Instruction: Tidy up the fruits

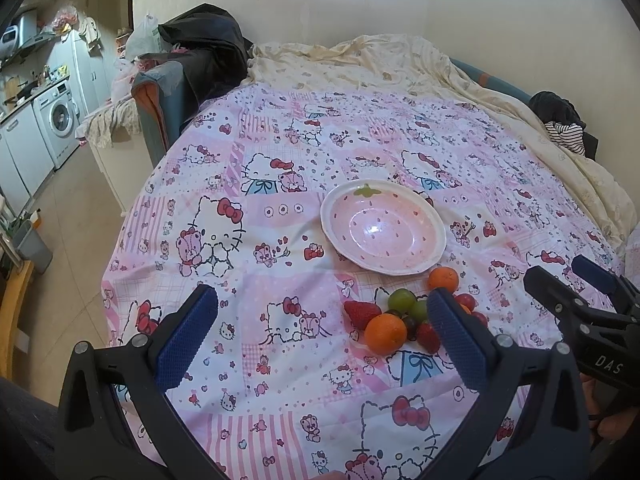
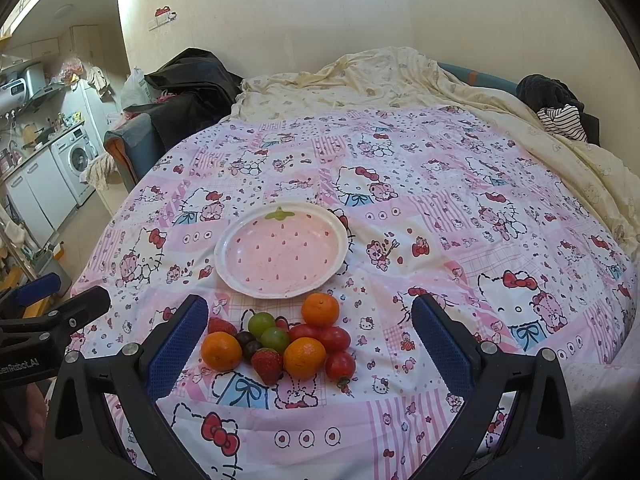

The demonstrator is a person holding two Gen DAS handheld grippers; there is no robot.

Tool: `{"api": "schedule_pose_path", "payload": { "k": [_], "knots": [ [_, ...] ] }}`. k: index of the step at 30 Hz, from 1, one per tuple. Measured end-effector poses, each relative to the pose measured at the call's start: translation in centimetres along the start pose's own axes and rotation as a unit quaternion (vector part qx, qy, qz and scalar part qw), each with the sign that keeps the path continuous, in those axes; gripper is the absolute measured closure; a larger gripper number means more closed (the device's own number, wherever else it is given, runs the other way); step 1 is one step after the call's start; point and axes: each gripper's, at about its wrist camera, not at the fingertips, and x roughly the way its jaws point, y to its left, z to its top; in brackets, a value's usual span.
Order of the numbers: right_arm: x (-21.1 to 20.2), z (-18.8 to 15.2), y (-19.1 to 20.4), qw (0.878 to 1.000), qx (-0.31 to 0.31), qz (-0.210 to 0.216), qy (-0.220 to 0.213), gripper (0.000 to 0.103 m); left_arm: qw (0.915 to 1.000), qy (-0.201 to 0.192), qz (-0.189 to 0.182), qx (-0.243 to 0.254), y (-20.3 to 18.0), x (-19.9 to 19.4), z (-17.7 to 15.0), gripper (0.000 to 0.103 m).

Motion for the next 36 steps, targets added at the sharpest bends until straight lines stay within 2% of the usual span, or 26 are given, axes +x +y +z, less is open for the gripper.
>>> {"api": "schedule_pose_path", "payload": {
  "k": [36],
  "knots": [
    [0.14,-0.22,-0.28,1.0,0.001,-0.001,0.004,0.0,1.0,0.001,-0.002,-0.001,-0.01,-0.08,0.12,0.0]
  ]
}}
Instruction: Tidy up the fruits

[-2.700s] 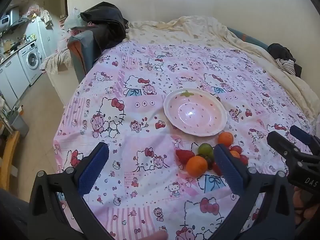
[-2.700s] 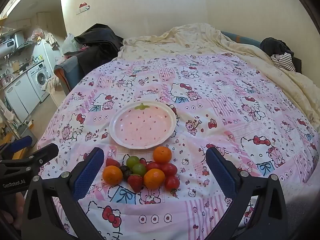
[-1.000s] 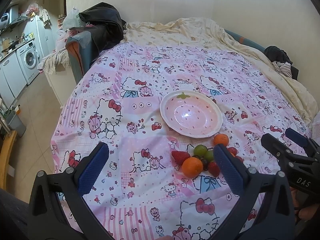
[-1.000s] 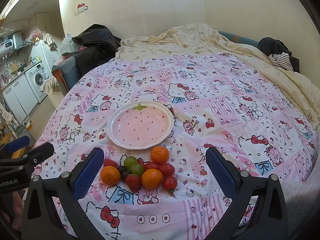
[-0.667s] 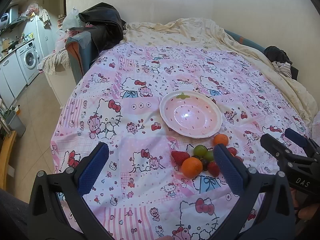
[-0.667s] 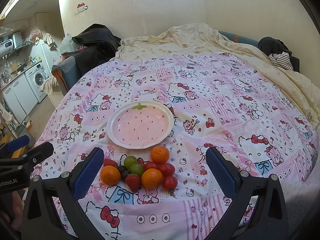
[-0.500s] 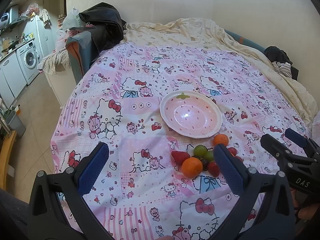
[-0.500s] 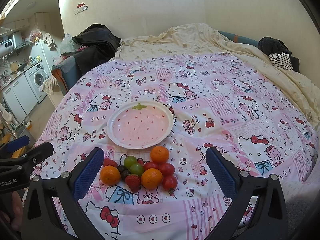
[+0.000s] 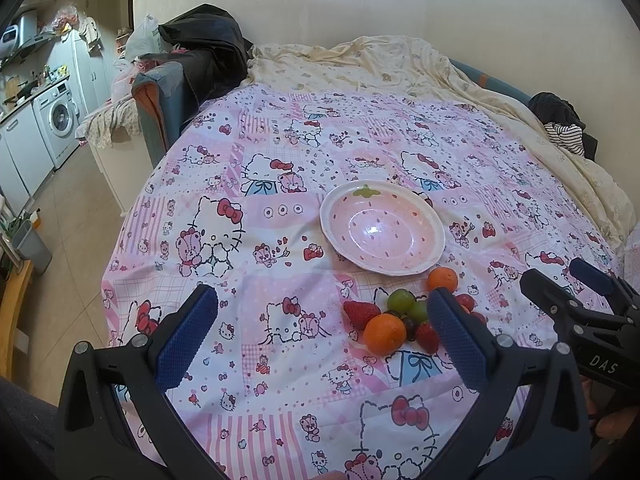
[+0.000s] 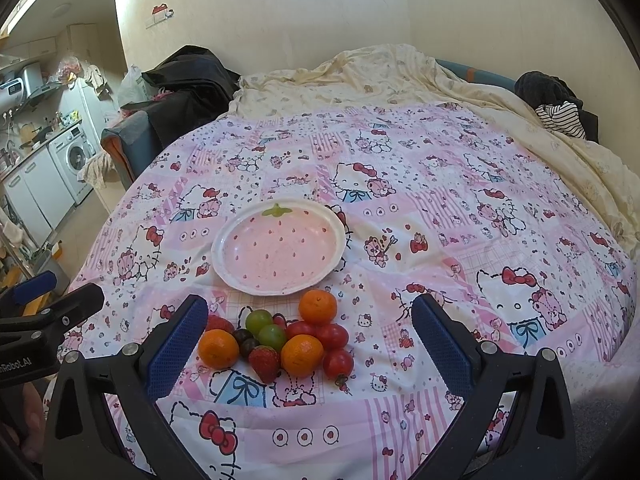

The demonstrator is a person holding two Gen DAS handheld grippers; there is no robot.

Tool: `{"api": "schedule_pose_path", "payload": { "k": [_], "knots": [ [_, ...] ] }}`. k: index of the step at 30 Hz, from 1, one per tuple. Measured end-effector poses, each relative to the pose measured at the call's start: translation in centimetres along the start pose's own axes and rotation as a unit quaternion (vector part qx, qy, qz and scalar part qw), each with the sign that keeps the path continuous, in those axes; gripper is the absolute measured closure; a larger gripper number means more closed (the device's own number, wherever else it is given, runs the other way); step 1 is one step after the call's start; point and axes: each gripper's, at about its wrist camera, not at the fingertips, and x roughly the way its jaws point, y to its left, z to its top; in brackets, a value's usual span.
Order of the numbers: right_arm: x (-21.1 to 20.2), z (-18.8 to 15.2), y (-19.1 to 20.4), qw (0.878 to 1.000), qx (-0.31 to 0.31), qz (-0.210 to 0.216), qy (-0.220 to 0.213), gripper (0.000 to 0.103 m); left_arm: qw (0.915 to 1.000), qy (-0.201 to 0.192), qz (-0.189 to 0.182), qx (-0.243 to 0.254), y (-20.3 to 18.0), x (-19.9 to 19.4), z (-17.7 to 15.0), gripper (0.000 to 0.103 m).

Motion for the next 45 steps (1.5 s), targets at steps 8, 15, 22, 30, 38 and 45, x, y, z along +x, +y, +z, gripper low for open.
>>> {"api": "schedule_pose_path", "payload": {
  "k": [8,15,22,30,38,45],
  "knots": [
    [0.1,-0.2,0.0,1.0,-0.001,-0.001,0.002,0.0,1.0,0.001,-0.001,0.0,0.0,0.0,0.0,0.0],
    [0.4,-0.3,0.0,1.0,-0.002,-0.002,0.006,0.0,1.0,0.005,0.0,-0.002,0.2,0.1,-0.1,0.0],
    [0.9,0.8,-0.7,1.0,-0.005,-0.012,0.024,0.0,0.9991,0.033,0.021,-0.015,1.2,1.1,-0.2,0.0],
    [5.2,2.8,-5.1,0.991,0.057,0.006,0.122,0.0,0.9899,0.126,0.053,-0.038,3.3,5.0,-0.7,0.0],
    [9.2,2.4,-7.7,0.968,0.135,0.051,0.204,0.0,0.979,0.204,-0.01,0.008,-0.7,8.8,-2.4,0.013],
    [9.9,1.9,-8.4,0.965,0.141,0.038,0.217,0.0,0.9674,0.248,-0.051,0.013,-3.9,13.1,-3.5,0.037]
  ]
}}
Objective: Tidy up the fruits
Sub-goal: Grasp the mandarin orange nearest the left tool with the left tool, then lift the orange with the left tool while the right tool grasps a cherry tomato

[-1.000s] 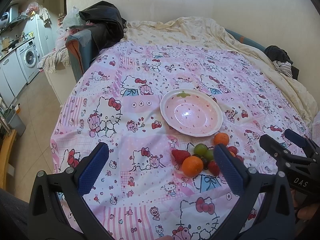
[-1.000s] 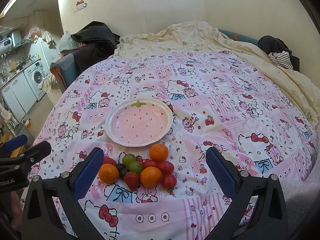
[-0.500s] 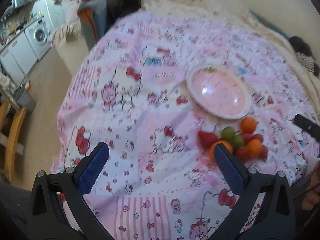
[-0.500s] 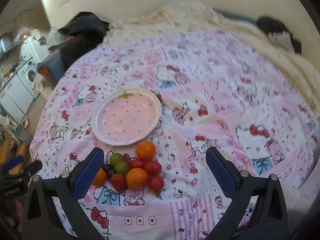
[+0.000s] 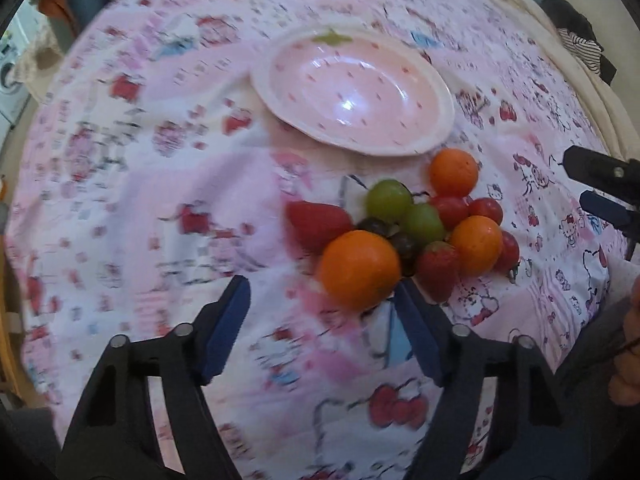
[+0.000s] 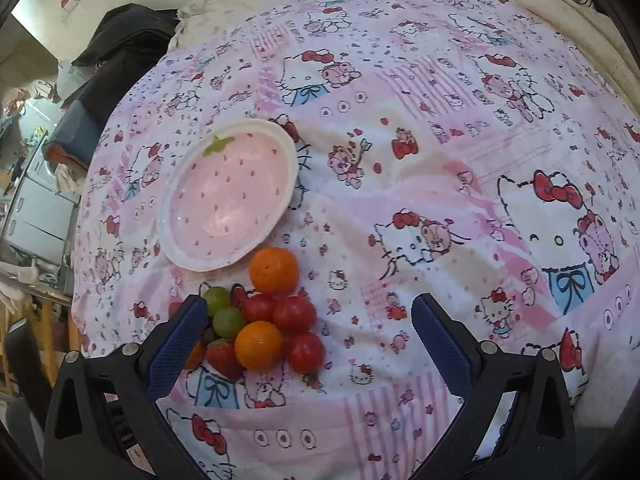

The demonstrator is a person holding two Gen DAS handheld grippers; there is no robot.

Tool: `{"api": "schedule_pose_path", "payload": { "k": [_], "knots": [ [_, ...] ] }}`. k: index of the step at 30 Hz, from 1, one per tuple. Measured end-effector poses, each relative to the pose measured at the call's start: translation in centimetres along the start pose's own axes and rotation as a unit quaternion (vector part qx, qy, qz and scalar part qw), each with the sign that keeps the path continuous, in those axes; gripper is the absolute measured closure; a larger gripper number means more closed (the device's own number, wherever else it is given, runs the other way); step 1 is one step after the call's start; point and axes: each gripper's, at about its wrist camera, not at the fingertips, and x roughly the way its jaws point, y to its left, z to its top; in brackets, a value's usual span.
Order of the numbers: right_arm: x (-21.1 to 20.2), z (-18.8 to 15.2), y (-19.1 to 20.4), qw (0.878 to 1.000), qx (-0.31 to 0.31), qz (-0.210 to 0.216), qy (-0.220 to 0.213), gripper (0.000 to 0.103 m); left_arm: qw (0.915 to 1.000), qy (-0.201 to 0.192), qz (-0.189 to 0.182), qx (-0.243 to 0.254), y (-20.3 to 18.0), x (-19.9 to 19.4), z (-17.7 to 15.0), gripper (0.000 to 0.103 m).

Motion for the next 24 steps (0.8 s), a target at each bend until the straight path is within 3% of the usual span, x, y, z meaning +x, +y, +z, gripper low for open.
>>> {"api": "schedule_pose_path", "payload": {
  "k": [4,6,11,14,18,24],
  "knots": [
    [0.4,0.0,-0.4,1.0,0.007,0.002,0.009,0.0,0.9999,0.005,-0.011,0.004,-0.7,0.9,0.5,0.049],
    [0.6,0.0,-0.4,1.0,0.005,0.001,0.011,0.0,0.9996,0.008,-0.026,-0.001,-0.6,1.2,0.7,0.062],
    [0.8,0.1,-0.5,1.0,0.002,-0.002,0.012,0.0,0.9988,0.005,-0.042,-0.024,-0.1,0.6,0.7,0.064],
    [1.2,0.0,-1.2,0.999,0.019,0.022,0.029,0.001,0.9981,0.008,-0.046,-0.04,0.6,-0.6,0.5,0.064],
    [2.6,-0.6,-1.4,0.995,0.03,0.054,0.075,0.034,0.9968,-0.004,-0.059,-0.054,1.6,-3.4,0.3,0.064],
    [4.5,-2.2,-0.6,0.991,0.011,0.039,0.126,0.045,0.9965,-0.025,-0.048,-0.063,3.2,-5.9,0.0,0.064]
  ]
}}
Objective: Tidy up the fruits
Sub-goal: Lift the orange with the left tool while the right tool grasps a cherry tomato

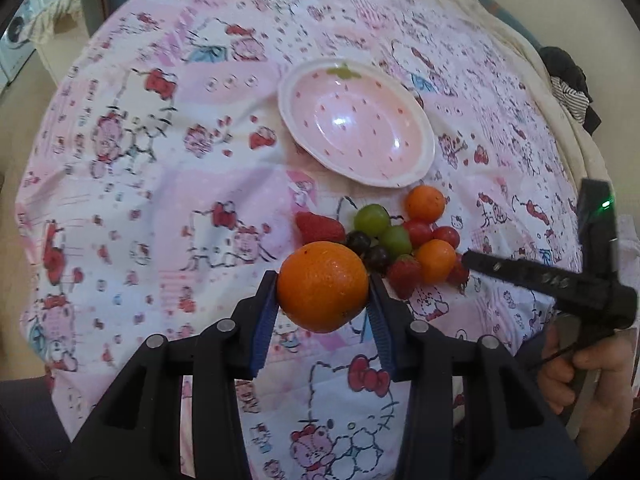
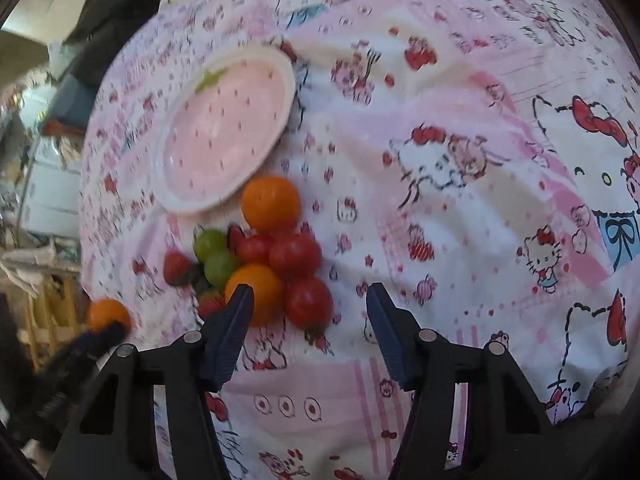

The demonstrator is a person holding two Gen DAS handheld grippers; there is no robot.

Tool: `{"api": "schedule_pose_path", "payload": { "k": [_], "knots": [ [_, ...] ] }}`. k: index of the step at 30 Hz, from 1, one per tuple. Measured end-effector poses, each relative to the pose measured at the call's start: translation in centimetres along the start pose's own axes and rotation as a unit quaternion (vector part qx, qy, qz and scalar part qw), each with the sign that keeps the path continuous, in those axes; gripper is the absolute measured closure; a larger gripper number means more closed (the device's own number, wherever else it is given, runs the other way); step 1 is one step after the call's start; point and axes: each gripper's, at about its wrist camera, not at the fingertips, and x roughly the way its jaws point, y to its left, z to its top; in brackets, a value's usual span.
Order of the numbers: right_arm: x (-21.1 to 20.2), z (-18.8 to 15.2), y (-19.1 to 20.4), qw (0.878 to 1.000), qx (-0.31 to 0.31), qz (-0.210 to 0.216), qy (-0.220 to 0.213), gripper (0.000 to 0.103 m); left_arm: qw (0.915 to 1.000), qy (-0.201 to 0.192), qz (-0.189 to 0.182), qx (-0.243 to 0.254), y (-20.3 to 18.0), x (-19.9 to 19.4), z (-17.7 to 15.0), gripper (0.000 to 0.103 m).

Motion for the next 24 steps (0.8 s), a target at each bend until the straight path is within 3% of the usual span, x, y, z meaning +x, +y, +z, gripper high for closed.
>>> {"api": "schedule_pose_path", "payload": {
  "k": [5,10,17,19,24],
  "knots": [
    [1.0,0.1,-0.4,0.999,0.017,0.024,0.015,0.06,0.9998,-0.007,-0.009,-0.018,0.7,-0.3,0.3,0.064],
    [0.9,-0.2,-1.1,0.998,0.036,0.045,0.02,0.061,0.9994,-0.022,-0.015,-0.02,0.9,-1.5,0.5,0.064],
    [1.2,-0.7,1.0,0.999,-0.034,-0.01,0.01,0.061,0.9995,-0.026,-0.008,-0.012,0.7,-1.6,0.2,0.064],
    [1.2,-0.6,1.1,0.999,-0.043,-0.007,0.01,0.063,0.9995,-0.029,-0.004,-0.01,0.7,-1.5,0.1,0.064],
    [1.3,-0.4,-0.1,0.999,-0.016,0.018,0.02,0.078,0.9992,-0.038,0.003,-0.012,0.8,-1.7,0.0,0.064]
  ]
}}
